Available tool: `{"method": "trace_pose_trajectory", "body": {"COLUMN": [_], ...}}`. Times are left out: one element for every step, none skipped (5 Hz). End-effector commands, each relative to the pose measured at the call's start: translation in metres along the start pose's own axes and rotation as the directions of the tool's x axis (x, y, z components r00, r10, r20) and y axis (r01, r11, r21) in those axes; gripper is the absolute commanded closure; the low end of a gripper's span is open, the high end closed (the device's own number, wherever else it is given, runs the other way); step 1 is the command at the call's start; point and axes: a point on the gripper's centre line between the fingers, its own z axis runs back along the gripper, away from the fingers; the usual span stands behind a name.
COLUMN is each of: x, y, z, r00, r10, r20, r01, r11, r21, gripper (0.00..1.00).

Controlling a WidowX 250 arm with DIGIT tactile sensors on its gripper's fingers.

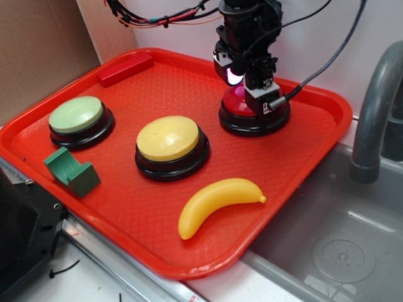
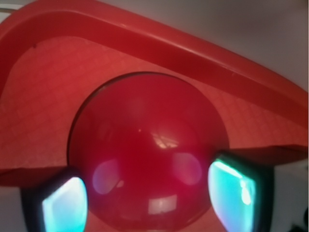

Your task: Push the red button.

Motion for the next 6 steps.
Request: {"method": "trace_pose_trajectory", "body": {"x": [0.0, -0.006, -0.013, -0.022, -0.026, -0.03], "y": [0.005, 0.013, 0.017, 0.02, 0.021, 0.023], "z": [0.053, 0.072, 0.085, 0.099, 0.104, 0.111], "r00": [0.995, 0.988, 0.985, 0.981, 0.981, 0.979], "r10": [0.04, 0.096, 0.141, 0.16, 0.176, 0.18], "r20": [0.096, 0.12, 0.101, 0.106, 0.086, 0.091], "r01": [-0.041, -0.095, -0.142, -0.161, -0.176, -0.18], "r11": [0.999, 0.995, 0.99, 0.987, 0.984, 0.984], "r21": [0.007, -0.02, 0.006, 0.004, 0.0, -0.003], "gripper": [0.0, 0.0, 0.0, 0.0, 0.0, 0.0]}}
